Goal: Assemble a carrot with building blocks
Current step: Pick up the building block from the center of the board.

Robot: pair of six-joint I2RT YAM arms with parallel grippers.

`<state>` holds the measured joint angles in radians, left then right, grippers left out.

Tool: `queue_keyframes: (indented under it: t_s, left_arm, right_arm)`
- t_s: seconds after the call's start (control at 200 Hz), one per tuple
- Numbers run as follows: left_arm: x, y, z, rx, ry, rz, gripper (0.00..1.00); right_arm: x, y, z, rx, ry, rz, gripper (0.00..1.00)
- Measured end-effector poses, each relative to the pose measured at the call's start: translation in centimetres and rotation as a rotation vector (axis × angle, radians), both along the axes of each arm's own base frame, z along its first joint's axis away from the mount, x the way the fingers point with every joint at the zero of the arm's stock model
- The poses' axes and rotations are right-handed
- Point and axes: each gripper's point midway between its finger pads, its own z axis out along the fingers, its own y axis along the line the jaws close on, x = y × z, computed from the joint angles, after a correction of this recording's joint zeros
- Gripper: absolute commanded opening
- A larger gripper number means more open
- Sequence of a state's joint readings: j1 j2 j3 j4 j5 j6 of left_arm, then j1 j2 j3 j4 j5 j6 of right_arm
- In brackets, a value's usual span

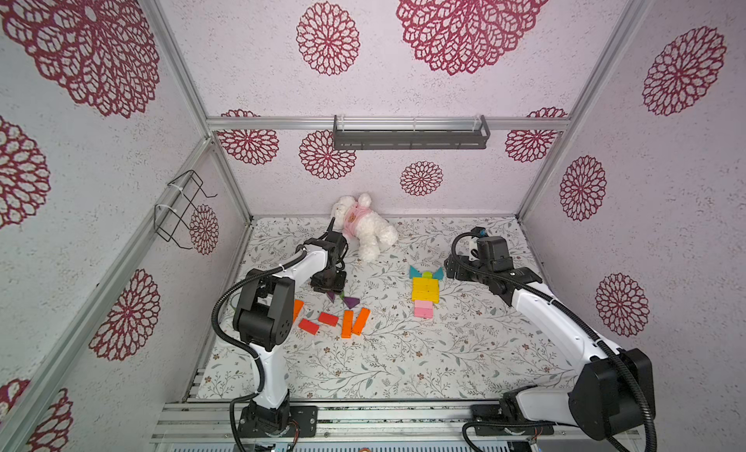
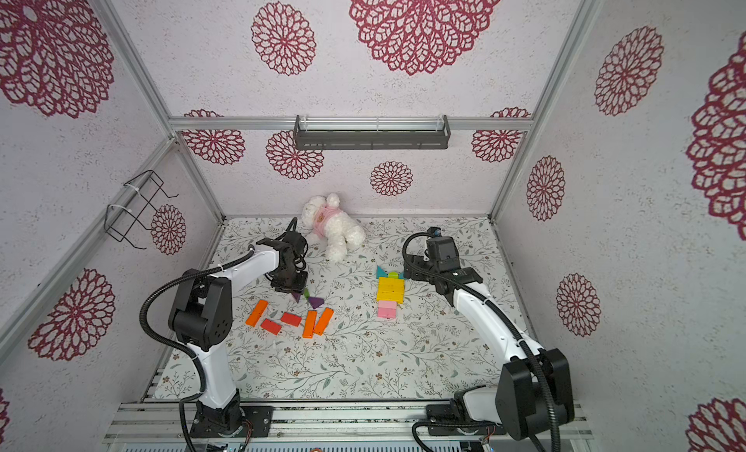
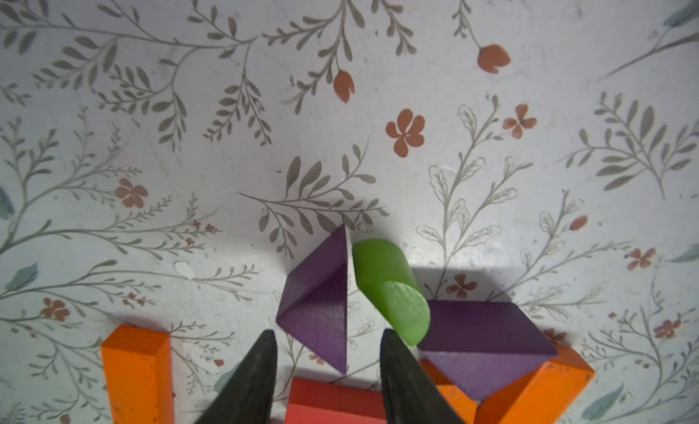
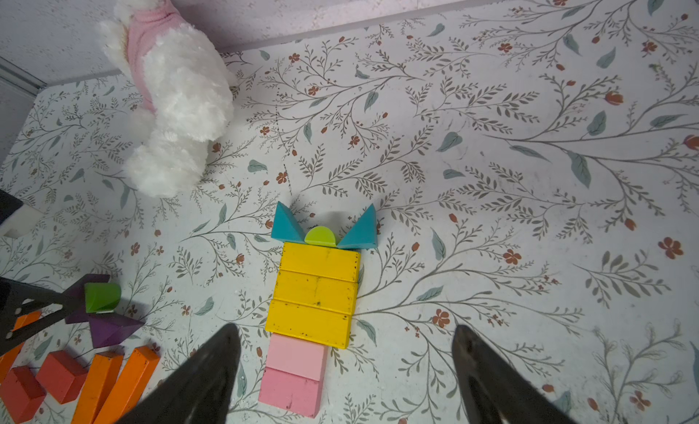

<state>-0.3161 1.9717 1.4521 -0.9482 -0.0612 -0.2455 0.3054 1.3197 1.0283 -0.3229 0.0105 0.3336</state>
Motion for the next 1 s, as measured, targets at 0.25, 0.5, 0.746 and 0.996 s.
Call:
queue_keyframes:
  t_s: [0.25,0.5,0.746,0.996]
  left_arm:
    - [-0.1,0.4,-0.9,0.006,0.024,0.002,0.42]
    - [0.1,0.8,-2.0,0.025,0.046,0.007,0.38]
    - [1.0,0.9,-3.0,0.034,0.061,0.014,0.35]
    - [1.5,0.8,-3.1,0.038,0.054,0.013,0.46]
  right_arm:
    - [-0.1,0.0,-0.2,-0.002,0.004,0.000,0.89]
    - [-0.2,-0.1,-0.3,-0.003,0.008,0.000,0.89]
    - [-0.4,-0.2,0.4,0.003,-0.015,-0.002,0.89]
    - [-0.9,-0.4,-0.4,-0.003,-0.001,-0.002,0.89]
